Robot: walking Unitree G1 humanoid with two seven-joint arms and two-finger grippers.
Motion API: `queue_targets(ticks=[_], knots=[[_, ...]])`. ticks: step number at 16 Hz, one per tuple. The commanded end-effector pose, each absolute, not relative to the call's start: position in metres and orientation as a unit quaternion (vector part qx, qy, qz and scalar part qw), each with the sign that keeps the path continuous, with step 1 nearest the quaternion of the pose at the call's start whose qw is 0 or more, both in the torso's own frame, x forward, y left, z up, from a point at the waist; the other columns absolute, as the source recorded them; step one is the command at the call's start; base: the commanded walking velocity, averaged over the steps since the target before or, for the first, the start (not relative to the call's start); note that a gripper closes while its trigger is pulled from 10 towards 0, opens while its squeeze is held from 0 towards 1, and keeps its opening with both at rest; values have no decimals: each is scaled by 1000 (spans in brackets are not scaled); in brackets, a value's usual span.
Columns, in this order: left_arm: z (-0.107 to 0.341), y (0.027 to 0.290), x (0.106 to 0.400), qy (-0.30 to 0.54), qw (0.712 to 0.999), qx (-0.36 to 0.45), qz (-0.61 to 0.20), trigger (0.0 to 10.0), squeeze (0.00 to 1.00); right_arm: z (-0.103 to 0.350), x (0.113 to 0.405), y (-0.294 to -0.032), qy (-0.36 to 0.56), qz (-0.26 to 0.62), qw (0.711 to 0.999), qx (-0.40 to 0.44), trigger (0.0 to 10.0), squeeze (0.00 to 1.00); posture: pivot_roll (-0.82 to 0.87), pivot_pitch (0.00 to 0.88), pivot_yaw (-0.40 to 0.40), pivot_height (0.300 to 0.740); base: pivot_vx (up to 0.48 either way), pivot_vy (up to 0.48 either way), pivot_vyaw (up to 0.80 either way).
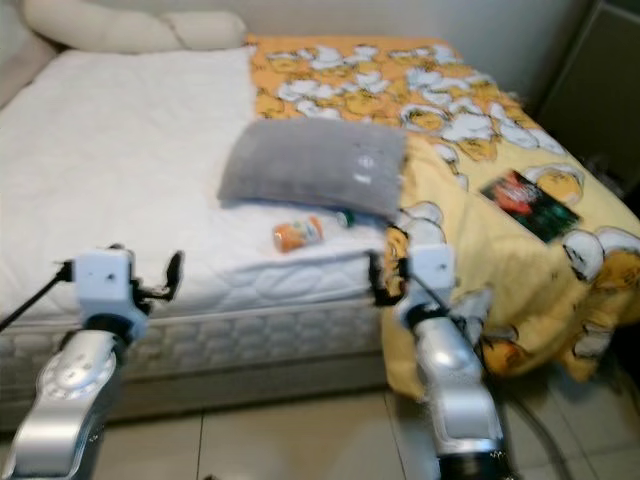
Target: Clean up the room
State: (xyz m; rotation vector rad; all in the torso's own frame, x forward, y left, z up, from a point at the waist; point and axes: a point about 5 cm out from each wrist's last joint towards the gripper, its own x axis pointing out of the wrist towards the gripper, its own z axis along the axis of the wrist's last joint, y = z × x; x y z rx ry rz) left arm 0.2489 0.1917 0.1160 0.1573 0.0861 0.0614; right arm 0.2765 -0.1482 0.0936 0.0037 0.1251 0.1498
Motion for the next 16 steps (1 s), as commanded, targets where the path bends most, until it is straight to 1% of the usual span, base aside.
queue_targets(ticks=[1, 8, 10, 13, 14, 16], knots=[[117, 186, 251, 43, 996, 74, 19, 10000, 0, 94, 276, -159, 64, 62, 996, -1, 10000, 0, -46, 0, -27, 740, 341, 0, 0], [117, 188, 249, 43, 996, 78, 20, 10000, 0, 91, 277, -153, 71, 82, 994, -8, 10000, 0, -34, 0, -28, 740, 342, 0, 0], [116, 187, 248, 45, 996, 79, 19, 10000, 0, 91, 276, -149, 72, 100, 992, -29, 10000, 0, -34, 0, -28, 740, 341, 0, 0], [115, 188, 247, 47, 996, 81, 17, 10000, 0, 88, 276, -145, 78, 116, 990, -37, 10000, 0, -34, 0, -28, 740, 333, 0, 800], [115, 188, 247, 47, 995, 81, 16, 10000, 0, 88, 276, -144, 77, 116, 990, -30, 10000, 0, -34, 0, -29, 740, 330, 0, 0], [114, 186, 248, 50, 995, 83, 5, 10000, 0, 88, 277, -145, 77, 123, 988, -45, 10000, 0, -39, 0, -25, 740, 322, 0, 0]])
